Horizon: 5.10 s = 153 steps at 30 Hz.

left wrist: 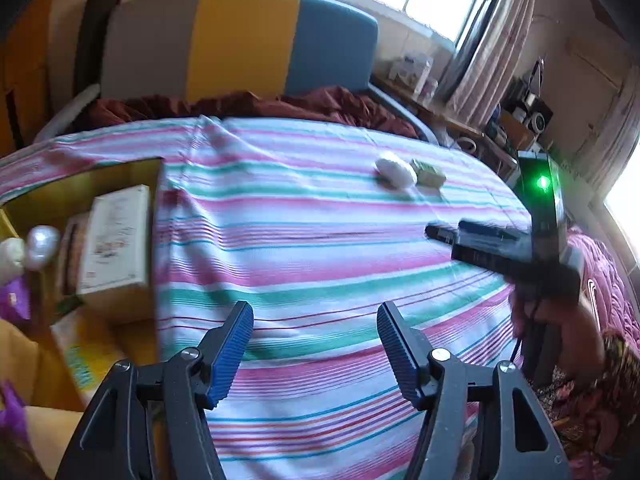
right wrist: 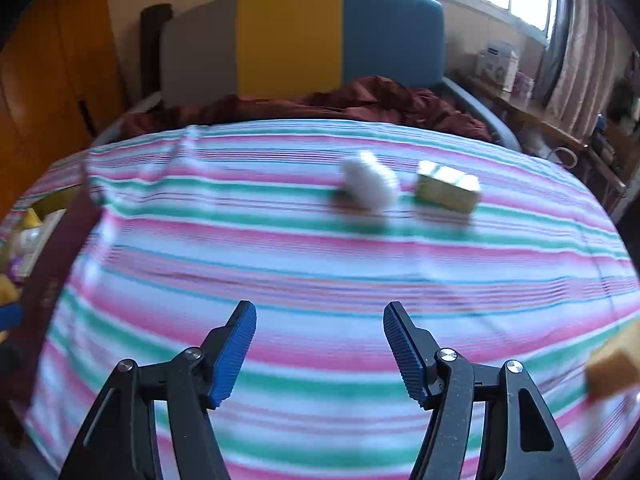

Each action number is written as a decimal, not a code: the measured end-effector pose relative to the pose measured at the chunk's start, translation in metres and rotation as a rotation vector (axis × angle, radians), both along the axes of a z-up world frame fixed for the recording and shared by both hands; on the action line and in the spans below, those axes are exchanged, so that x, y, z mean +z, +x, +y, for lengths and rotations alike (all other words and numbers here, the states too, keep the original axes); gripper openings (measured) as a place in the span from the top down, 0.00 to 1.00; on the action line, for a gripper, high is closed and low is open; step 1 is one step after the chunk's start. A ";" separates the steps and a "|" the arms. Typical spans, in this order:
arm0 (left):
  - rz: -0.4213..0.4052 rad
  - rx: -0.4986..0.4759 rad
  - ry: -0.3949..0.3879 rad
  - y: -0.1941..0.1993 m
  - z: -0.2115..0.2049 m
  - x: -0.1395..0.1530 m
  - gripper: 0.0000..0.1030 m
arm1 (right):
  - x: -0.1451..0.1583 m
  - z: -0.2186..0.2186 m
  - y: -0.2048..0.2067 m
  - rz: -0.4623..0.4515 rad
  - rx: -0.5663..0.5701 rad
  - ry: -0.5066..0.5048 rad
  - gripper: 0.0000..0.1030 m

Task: Organize objects
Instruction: 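Move both tools back to the items on the bedspread, then grasp the green tea box with the right tool, then grasp the plastic-wrapped cotton bundle with the left tool while right holds the green box, then carry the cotton bundle into the gold tray with left tool while right carries green box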

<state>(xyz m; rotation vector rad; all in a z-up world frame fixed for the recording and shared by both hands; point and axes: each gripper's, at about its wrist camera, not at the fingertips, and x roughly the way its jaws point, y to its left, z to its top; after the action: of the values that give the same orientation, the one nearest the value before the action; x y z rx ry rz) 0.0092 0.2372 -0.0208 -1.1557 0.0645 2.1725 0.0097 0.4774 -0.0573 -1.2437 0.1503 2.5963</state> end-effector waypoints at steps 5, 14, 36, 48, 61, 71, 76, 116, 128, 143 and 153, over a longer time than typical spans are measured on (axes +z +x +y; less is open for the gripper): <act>-0.040 -0.046 -0.018 -0.003 0.030 -0.016 0.37 | -0.003 0.058 -0.009 -0.008 -0.073 0.012 0.33; -0.078 -0.112 -0.032 -0.001 0.064 -0.032 0.37 | -0.005 0.146 -0.031 0.012 -0.184 -0.023 0.30; -0.142 -0.089 -0.041 -0.006 0.062 -0.038 0.37 | -0.017 0.168 -0.089 -0.114 0.091 -0.225 0.24; -0.105 -0.089 -0.049 -0.003 0.068 -0.029 0.37 | -0.031 0.155 -0.102 -0.100 0.058 -0.065 0.63; -0.103 -0.072 -0.028 -0.053 0.145 -0.017 0.37 | -0.030 0.146 -0.048 0.085 -0.223 -0.038 0.69; -0.152 0.008 0.002 -0.119 0.230 -0.024 0.34 | -0.036 0.155 -0.028 0.104 -0.318 -0.099 0.69; -0.153 0.020 -0.021 -0.143 0.260 -0.036 0.33 | -0.037 0.154 -0.026 0.099 -0.334 -0.084 0.69; 0.223 -0.010 0.048 -0.076 0.176 -0.036 0.72 | -0.020 0.121 -0.023 0.185 -0.262 0.077 0.69; 0.273 -0.012 0.051 -0.046 0.142 -0.028 0.72 | -0.009 0.078 -0.019 0.207 -0.176 0.139 0.69; 0.177 0.033 0.104 -0.031 0.078 -0.019 0.72 | -0.021 0.045 -0.022 0.144 -0.139 0.142 0.69; 0.172 0.142 0.161 -0.032 -0.010 0.014 0.72 | -0.015 0.030 -0.022 0.140 -0.096 0.177 0.69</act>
<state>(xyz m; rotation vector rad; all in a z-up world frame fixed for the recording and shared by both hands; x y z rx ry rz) -0.0228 0.2269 -0.0072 -0.9062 -0.1198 2.3504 -0.0127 0.5075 -0.0727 -0.9708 0.0056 2.5502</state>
